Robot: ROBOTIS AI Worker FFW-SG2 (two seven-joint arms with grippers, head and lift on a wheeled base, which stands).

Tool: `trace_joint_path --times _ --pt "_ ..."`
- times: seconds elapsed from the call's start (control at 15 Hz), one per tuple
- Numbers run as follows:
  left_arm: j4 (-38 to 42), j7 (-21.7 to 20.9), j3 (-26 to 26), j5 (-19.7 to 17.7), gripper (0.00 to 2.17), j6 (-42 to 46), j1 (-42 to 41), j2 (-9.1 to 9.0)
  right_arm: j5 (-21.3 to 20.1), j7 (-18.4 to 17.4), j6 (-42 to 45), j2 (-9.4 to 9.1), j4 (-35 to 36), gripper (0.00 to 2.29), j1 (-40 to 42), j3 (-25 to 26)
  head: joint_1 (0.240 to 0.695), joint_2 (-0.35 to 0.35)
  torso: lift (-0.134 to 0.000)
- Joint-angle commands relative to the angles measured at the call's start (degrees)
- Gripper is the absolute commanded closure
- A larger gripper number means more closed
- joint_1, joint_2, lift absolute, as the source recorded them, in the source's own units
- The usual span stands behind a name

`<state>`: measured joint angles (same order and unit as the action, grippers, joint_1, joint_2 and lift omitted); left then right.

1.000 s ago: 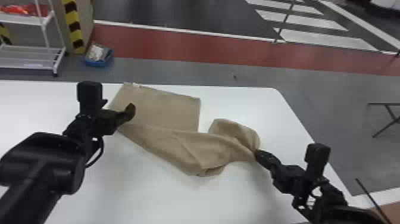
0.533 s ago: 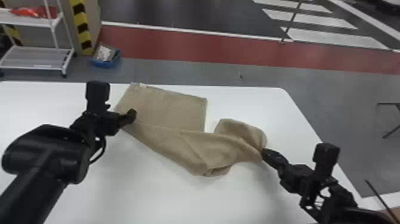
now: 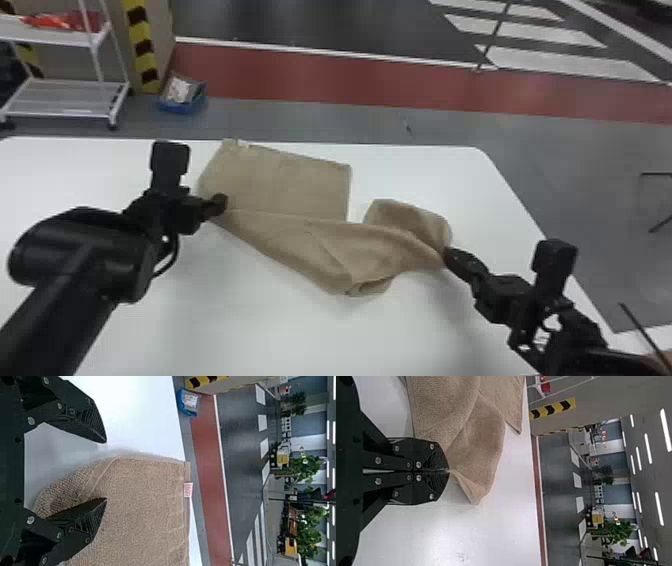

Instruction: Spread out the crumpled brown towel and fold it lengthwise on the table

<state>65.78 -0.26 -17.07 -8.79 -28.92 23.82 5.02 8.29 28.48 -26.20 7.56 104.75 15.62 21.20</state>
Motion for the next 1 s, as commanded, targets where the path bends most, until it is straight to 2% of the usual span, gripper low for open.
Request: trace_joint_path --times 0.0,0.07,0.13,0.27,0.47,0.67,0.8,0.93 --pt "0.3 0.0 0.2 -0.2 0.65 -0.6 -0.2 -0.01 0.3 0.0 0.4 0.00 0.0 2.04 0.0 0.1 0.695 -0.216 -0.124" --pt "0.7 0.0 0.9 -0.2 0.80 -0.6 -0.7 -0.01 0.5 0.0 0.4 0.00 0.0 2.04 0.0 0.2 0.695 -0.215 -0.124" --pt "1.9 0.4 1.4 -0.3 1.04 -0.6 -1.7 -0.01 0.5 0.0 0.4 0.00 0.0 2.04 0.0 0.3 0.695 -0.215 -0.124" --pt "7.9 0.4 3.2 -1.0 1.38 -0.6 -4.8 -0.01 0.7 0.5 0.6 0.00 0.1 2.04 0.2 0.5 0.695 -0.213 -0.124" --pt "19.9 0.2 6.1 -2.0 1.42 -5.7 -10.2 0.17 0.9 0.5 1.5 -0.09 0.6 2.04 0.4 0.4 0.695 -0.212 -0.124" --pt "33.7 0.9 8.9 -2.1 1.42 -12.7 -15.6 0.43 1.6 -0.2 0.6 -0.35 4.2 2.04 -0.9 -0.1 0.695 -0.212 -0.124" --pt "44.2 1.3 9.8 -2.1 1.42 -17.6 -18.6 1.66 1.7 -2.3 -2.6 -0.79 8.6 2.04 -3.6 -1.2 0.695 -0.199 -0.124" --pt "53.5 2.7 10.7 -3.3 1.42 -23.3 -20.7 2.10 1.8 -4.6 -7.3 -1.23 11.9 2.04 -7.5 -2.6 0.695 -0.185 -0.124"
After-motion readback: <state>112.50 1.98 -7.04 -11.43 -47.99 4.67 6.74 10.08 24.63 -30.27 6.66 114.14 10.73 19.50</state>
